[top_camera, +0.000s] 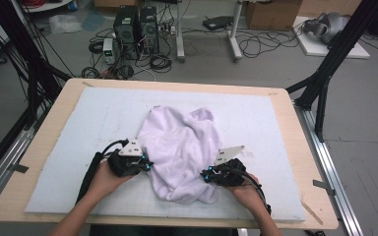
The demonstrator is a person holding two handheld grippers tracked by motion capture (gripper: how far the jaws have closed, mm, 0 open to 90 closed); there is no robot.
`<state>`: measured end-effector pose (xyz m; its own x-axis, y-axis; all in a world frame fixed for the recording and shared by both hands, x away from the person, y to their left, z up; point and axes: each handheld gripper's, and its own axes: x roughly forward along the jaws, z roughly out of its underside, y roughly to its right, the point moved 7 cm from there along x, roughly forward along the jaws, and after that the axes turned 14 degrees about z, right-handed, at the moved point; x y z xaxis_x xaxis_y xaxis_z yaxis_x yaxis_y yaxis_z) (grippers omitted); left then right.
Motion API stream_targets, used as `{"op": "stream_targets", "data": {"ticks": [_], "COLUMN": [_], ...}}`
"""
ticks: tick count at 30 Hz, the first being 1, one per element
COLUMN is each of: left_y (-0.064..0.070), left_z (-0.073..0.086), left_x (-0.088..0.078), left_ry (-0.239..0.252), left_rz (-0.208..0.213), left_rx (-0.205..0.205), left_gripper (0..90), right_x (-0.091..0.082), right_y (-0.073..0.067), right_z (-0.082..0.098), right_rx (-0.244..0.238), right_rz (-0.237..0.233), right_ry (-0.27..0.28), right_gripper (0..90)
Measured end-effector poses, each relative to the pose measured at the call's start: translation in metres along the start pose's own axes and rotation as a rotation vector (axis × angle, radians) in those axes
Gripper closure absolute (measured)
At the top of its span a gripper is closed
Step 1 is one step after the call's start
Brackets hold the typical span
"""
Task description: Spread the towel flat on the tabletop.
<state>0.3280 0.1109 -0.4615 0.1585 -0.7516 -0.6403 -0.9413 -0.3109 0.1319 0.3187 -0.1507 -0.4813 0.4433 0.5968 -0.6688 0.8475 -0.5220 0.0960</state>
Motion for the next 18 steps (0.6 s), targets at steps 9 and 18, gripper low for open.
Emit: {"op": "stream_targets", "data": {"ticks": [9,18], "left_y": [0.038,0.066], "left_z": [0.014,0.035], "left_x": [-0.036,-0.047], "left_ry": [0.01,0.007], "left_rz": [-0.02,0.037], "left_rx": [0.032,0.036], "left_gripper": [82.6,70.6], "right_x": [-0.02,-0.037], "right_y": [-0.021,-0.052], "right_z": [-0.008,-0.006], "right_rx": [-0.01,-0.042], "right_rz": [-0.042,-0.119], "right_ry": [0.065,0.069], "right_gripper": [86.4,83.9]}}
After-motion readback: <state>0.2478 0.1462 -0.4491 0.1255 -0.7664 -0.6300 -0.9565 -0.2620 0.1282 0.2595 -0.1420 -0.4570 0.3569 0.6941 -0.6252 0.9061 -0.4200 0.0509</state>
